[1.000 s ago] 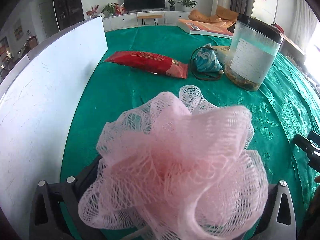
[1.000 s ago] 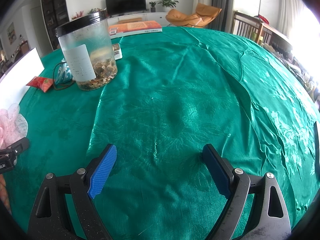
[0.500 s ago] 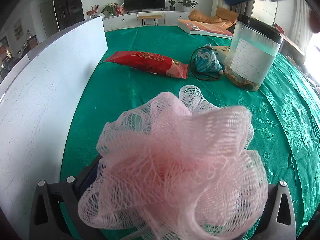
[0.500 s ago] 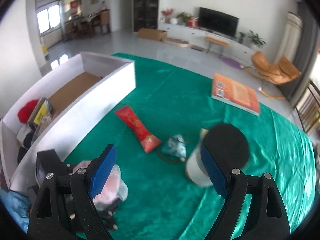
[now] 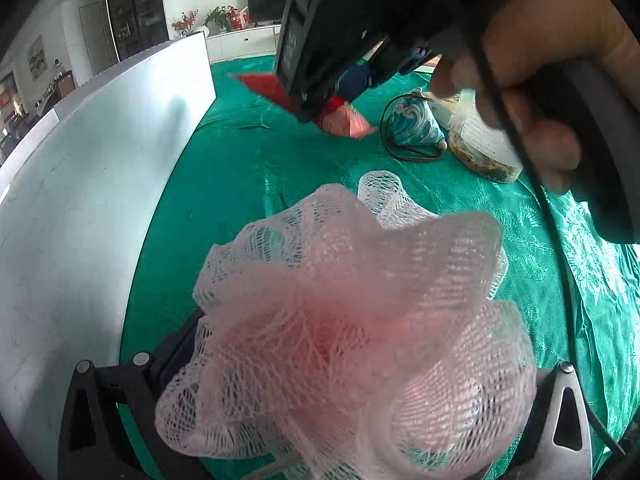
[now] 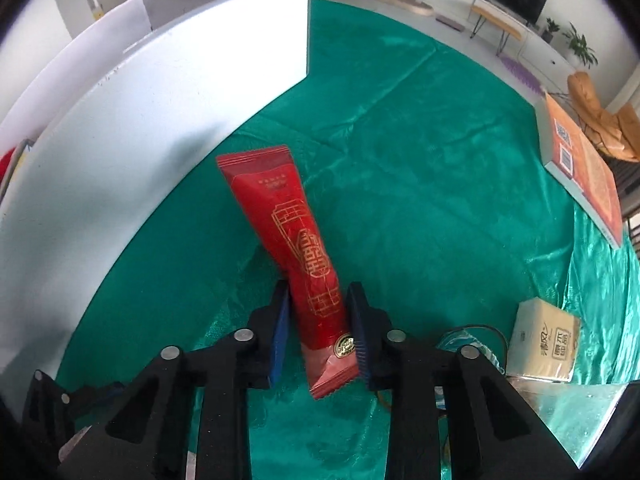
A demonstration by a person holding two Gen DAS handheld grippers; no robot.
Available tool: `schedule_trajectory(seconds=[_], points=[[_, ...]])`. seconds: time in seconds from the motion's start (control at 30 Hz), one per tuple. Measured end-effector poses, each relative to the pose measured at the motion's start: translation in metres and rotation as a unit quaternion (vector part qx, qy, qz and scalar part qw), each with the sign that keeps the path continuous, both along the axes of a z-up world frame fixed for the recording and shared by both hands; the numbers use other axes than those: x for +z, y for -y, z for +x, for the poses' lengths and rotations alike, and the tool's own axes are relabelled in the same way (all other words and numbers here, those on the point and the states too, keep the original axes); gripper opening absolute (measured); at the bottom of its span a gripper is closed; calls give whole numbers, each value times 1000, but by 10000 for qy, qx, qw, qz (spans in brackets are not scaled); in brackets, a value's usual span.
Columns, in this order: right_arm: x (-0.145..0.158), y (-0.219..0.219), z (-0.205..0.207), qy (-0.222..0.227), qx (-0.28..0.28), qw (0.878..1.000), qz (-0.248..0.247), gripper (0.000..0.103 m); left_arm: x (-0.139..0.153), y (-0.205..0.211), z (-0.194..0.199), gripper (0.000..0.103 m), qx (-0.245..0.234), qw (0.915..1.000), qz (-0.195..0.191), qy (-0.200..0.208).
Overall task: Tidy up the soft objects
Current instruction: 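Lower the red packet back onto the table and open the right tool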
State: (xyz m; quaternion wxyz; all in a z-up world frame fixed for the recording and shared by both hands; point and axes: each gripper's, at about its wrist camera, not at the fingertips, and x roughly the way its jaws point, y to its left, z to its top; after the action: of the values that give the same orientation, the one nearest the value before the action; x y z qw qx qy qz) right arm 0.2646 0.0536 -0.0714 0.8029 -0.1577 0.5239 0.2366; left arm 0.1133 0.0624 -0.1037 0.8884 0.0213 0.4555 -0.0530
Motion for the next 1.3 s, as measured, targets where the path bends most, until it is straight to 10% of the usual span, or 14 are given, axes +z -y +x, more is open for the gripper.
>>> schedule_trajectory(seconds=[0.17, 0.5, 0.8, 0.9, 0.97, 1.07, 1.3], points=[[64, 43, -6, 194, -772, 9895, 1206, 24, 0, 0, 0, 103, 0, 10000, -2, 0], [143, 154, -120, 738, -1467, 9706, 1757, 24, 0, 0, 0, 103, 1, 10000, -3, 0], [19, 287, -148, 713, -3731, 9202, 943, 24, 0, 0, 0, 103, 2, 10000, -5, 0], [-3, 307, -139, 764, -4035, 9071, 928, 40, 0, 0, 0, 103, 2, 10000, -4, 0], [-6, 306, -144, 888, -4117, 9050, 605, 66, 0, 0, 0, 103, 2, 10000, -4, 0], [-1, 290, -166, 1253, -4045, 9057, 172, 75, 0, 0, 0, 103, 2, 10000, -3, 0], [-20, 263, -215, 1534, -3842, 9103, -105, 76, 0, 0, 0, 103, 1, 10000, -4, 1]])
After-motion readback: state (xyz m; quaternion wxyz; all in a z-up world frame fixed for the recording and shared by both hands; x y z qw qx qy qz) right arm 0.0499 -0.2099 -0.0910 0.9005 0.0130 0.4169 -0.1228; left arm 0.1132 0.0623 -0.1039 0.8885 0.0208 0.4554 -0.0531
